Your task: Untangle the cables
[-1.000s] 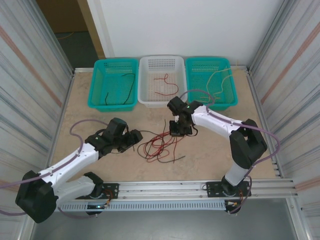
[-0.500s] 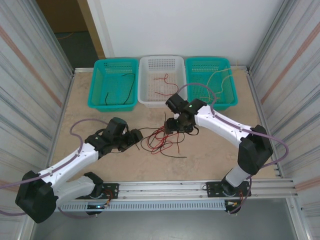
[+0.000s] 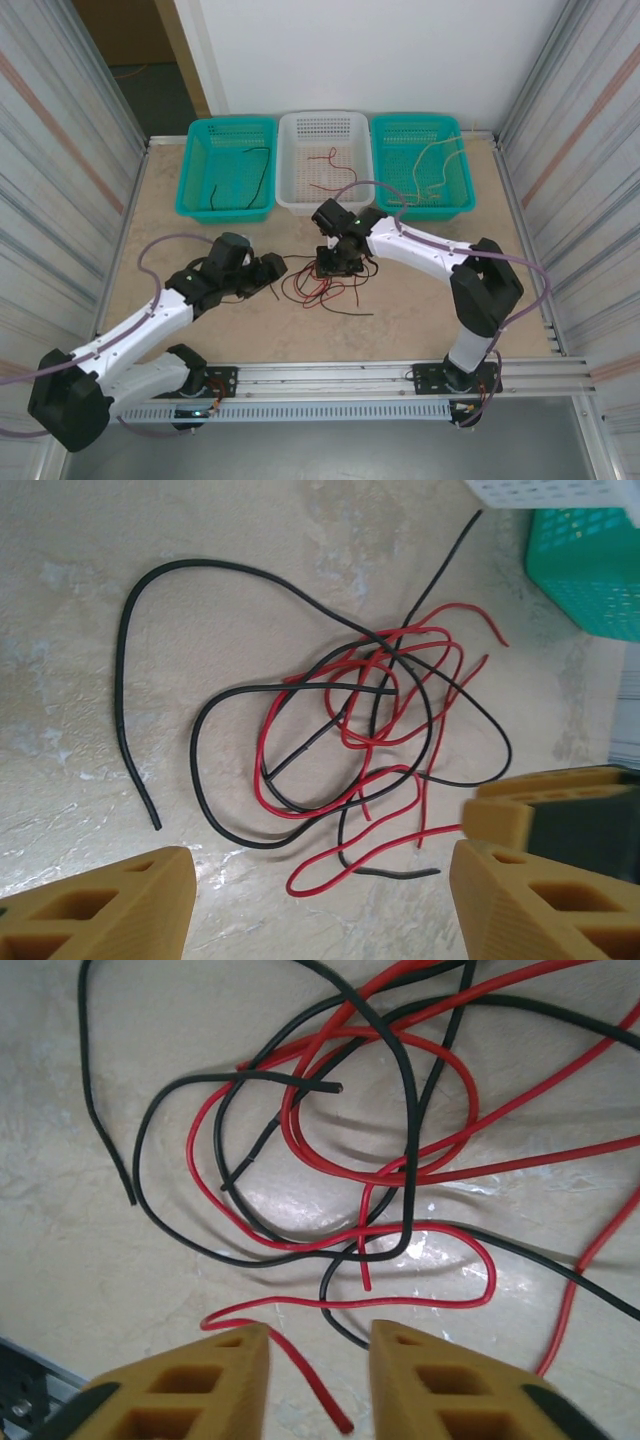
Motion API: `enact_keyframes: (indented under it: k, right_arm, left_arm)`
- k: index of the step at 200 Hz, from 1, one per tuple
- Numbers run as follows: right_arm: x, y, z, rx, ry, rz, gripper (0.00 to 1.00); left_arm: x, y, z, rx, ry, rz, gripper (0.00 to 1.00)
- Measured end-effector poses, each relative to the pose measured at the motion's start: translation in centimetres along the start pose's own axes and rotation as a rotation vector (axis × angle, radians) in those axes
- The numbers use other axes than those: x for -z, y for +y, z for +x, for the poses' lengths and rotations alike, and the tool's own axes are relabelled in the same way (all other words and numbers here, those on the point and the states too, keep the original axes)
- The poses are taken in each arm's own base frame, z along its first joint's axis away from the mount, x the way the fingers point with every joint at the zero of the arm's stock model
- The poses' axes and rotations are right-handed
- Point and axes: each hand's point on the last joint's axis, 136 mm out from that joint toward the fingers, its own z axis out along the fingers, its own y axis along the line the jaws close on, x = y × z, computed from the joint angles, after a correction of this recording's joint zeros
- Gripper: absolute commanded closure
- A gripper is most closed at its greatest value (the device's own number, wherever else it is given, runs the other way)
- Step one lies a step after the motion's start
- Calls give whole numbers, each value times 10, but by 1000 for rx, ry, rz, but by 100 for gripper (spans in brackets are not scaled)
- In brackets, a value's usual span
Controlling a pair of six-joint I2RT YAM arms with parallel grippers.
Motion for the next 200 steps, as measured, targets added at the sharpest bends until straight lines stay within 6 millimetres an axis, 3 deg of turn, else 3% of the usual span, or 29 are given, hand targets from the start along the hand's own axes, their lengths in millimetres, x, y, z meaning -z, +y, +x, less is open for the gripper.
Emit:
enact_keyframes:
  k: [9, 37, 55, 78, 110, 133, 159, 200]
  right_arm:
    - [-1, 2, 1, -7, 3, -3, 100]
    - [5, 10, 4, 14, -11, -12, 100]
    - [27, 22, 0, 58, -61, -31, 100]
    - [87, 49, -16, 126, -211, -107, 100]
    - [186, 74, -35, 188, -451, -208, 100]
    - [228, 80, -42, 212, -557, -236, 100]
    - [248, 82, -48, 216, -603, -252, 100]
    - [265, 81, -56, 208, -641, -270, 100]
  left_arm:
    - [2, -2, -1, -7, -7, 10, 31]
    - [7, -8, -3, -28, -23, 36, 31]
    - [11, -14, -7, -53, -41, 63, 32]
    - [23, -34, -16, -101, -96, 149, 36]
    - [53, -85, -25, -226, -195, 365, 37]
    - [75, -116, -25, -330, -251, 486, 36]
    - [89, -139, -30, -422, -288, 543, 38]
    - [90, -162, -38, -526, -307, 550, 43]
